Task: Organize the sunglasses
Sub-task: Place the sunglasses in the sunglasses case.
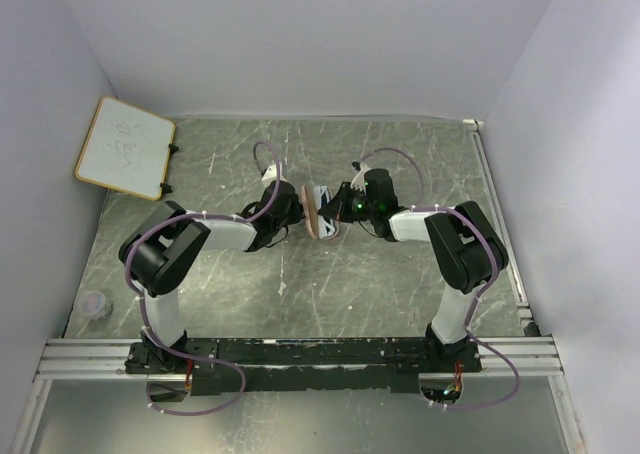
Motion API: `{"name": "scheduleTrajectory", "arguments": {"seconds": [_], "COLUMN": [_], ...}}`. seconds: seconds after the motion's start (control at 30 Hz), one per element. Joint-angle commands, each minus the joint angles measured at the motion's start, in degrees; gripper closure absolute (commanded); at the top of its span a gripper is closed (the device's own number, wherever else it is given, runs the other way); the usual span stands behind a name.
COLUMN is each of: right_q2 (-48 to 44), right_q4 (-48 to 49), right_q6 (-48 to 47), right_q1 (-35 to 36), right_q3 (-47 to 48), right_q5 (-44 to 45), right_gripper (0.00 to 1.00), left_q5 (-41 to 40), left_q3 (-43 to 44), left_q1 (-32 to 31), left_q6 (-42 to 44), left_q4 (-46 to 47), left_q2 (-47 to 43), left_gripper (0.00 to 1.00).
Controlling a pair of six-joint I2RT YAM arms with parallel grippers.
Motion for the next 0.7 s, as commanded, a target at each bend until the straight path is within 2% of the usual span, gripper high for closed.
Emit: {"name": "scheduleTrajectory", "arguments": {"seconds": [0.0,0.67], "right_q2": [0.49,3.64], "right_q4": [0.58,-4.19], "right_q6": [-1.11,-3.51], "right_q1": [-0.55,-1.36], "right_q3": [1.13,5.32], "right_q5": [-0.49,-2.26], "right_gripper": [1.0,1.0], "left_q5": [-0.61,-0.51], "left_q3": [1.43,1.61], "left_q1": [-0.54,-0.83], "left_q6": [0.9,1.28], "left_q4": [1.37,1.33], "left_q2": [0.49,0.66], "left_gripper": [0.89,0.89]}}
